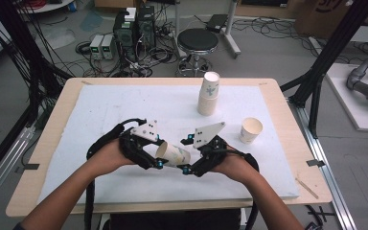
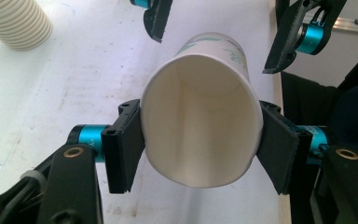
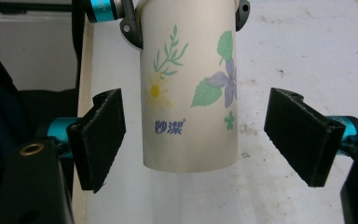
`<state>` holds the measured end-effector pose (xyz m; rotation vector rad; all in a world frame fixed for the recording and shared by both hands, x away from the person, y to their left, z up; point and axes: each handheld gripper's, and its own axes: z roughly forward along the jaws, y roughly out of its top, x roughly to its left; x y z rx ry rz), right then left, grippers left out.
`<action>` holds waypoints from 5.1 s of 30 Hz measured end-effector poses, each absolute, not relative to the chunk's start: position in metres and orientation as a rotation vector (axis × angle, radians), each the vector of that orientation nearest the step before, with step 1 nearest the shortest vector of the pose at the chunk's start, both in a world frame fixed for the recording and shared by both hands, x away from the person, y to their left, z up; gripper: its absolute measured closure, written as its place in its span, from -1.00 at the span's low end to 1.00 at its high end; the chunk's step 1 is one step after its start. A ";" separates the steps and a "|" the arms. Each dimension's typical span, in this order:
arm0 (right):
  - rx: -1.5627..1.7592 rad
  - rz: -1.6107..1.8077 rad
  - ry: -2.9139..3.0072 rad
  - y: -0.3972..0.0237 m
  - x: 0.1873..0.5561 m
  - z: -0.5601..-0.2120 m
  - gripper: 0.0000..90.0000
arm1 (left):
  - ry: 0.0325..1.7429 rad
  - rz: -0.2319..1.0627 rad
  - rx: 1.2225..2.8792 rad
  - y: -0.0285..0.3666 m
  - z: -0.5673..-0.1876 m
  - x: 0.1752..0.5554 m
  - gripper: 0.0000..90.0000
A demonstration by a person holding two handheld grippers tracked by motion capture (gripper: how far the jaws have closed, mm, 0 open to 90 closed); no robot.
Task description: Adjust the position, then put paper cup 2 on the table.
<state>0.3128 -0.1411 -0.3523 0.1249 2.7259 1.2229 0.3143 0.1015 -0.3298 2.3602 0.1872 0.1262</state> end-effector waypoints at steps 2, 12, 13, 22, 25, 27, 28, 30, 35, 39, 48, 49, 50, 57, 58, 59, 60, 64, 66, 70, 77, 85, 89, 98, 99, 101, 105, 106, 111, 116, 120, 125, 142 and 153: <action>0.112 1.206 2.735 -0.138 0.313 -0.352 -0.53 | 0.180 0.131 2.379 0.101 -0.328 0.315 -0.18; 0.081 1.111 2.760 -0.130 0.315 -0.351 -0.53 | 0.190 0.144 2.446 0.097 -0.322 0.316 -0.18; 0.073 1.105 2.761 -0.129 0.315 -0.352 -0.53 | 0.183 0.145 2.453 0.097 -0.321 0.317 -0.18; 0.052 1.049 2.775 -0.121 0.316 -0.353 -0.49 | 0.180 0.146 2.484 0.092 -0.319 0.318 -0.18; 0.034 1.018 2.779 -0.117 0.316 -0.356 -0.40 | 0.180 0.138 2.491 0.090 -0.320 0.317 -0.18; 0.035 1.003 2.786 -0.116 0.315 -0.358 -0.32 | 0.183 0.134 2.488 0.089 -0.321 0.317 -0.18; 0.027 1.004 2.786 -0.115 0.315 -0.359 -0.27 | 0.181 0.133 2.487 0.088 -0.321 0.317 -0.18; 0.026 1.003 2.796 -0.115 0.315 -0.360 -0.21 | 0.181 0.135 2.482 0.088 -0.322 0.317 -0.18; 0.041 1.019 2.805 -0.115 0.316 -0.365 -0.17 | 0.192 0.131 2.469 0.087 -0.324 0.317 -0.19; 0.065 1.026 2.812 -0.116 0.317 -0.368 -0.15 | 0.217 0.123 2.453 0.086 -0.327 0.317 -0.19; 0.100 1.038 2.821 -0.121 0.317 -0.368 -0.15 | 0.176 0.157 2.352 0.091 -0.334 0.316 -0.58; 0.103 1.039 2.818 -0.122 0.317 -0.368 -0.15 | 0.182 0.161 2.333 0.093 -0.334 0.317 -0.60; 0.103 1.044 2.812 -0.124 0.318 -0.368 -0.15 | 0.198 0.159 2.315 0.096 -0.334 0.317 -0.60; 0.162 1.075 2.785 -0.143 0.318 -0.369 -0.16 | 0.281 0.138 2.177 0.118 -0.341 0.318 -0.60; 0.175 1.087 2.781 -0.146 0.318 -0.370 -0.16 | 0.297 0.137 2.150 0.122 -0.343 0.318 -0.60; 0.184 1.100 2.773 -0.149 0.317 -0.370 -0.17 | 0.313 0.137 2.128 0.126 -0.345 0.318 -0.60; 0.196 1.106 2.764 -0.152 0.317 -0.371 -0.17 | 0.331 0.134 2.111 0.129 -0.347 0.318 -0.60; 0.263 1.159 2.729 -0.166 0.314 -0.377 -0.17 | 0.383 0.135 2.027 0.141 -0.358 0.317 -0.60; 0.285 1.192 2.710 -0.171 0.314 -0.379 -0.17 | 0.395 0.139 2.000 0.146 -0.363 0.315 -0.60; 0.330 1.238 2.667 -0.180 0.310 -0.384 -0.17 | 0.434 0.142 1.953 0.154 -0.373 0.314 -0.60; 0.402 1.343 2.539 -0.194 0.307 -0.392 -0.19 | 0.487 0.213 1.813 0.168 -0.393 0.308 -0.58; 0.493 1.453 2.392 -0.208 0.304 -0.406 -0.20 | 0.574 0.242 1.736 0.182 -0.414 0.306 -0.59; 0.546 1.475 2.334 -0.213 0.305 -0.411 -0.21 | 0.609 0.252 1.708 0.187 -0.423 0.305 -0.59; 0.634 1.504 2.223 -0.225 0.310 -0.411 -0.21 | 0.661 0.321 1.668 0.200 -0.430 0.304 -0.60; 0.636 1.507 2.214 -0.225 0.310 -0.411 -0.21 | 0.671 0.332 1.657 0.202 -0.430 0.304 -0.60; 0.651 1.528 2.190 -0.226 0.310 -0.410 -0.22 | 0.683 0.338 1.648 0.204 -0.430 0.304 -0.63; 0.666 1.531 2.128 -0.228 0.309 -0.409 -0.21 | 0.689 0.340 1.645 0.204 -0.430 0.303 -0.63; 0.671 1.533 2.116 -0.228 0.308 -0.409 -0.21 | 0.689 0.337 1.647 0.204 -0.430 0.303 -0.63; 0.688 1.547 2.086 -0.230 0.308 -0.409 -0.21 | 0.688 0.334 1.654 0.203 -0.432 0.304 -0.63; 0.705 1.550 2.085 -0.231 0.309 -0.409 -0.21 | 0.694 0.338 1.651 0.203 -0.432 0.304 -0.63; 0.704 1.553 2.076 -0.229 0.309 -0.409 -0.21 | 0.696 0.343 1.653 0.204 -0.432 0.304 -0.63; 0.722 1.551 2.058 -0.228 0.312 -0.409 -0.21 | 0.696 0.354 1.648 0.206 -0.432 0.303 -0.63; 0.803 1.623 2.044 -0.192 0.339 -0.419 -0.21 | 0.718 0.361 1.608 0.216 -0.430 0.303 -0.63; 0.863 1.598 2.019 -0.164 0.354 -0.435 -0.21 | 0.715 0.351 1.610 0.216 -0.430 0.303 -0.62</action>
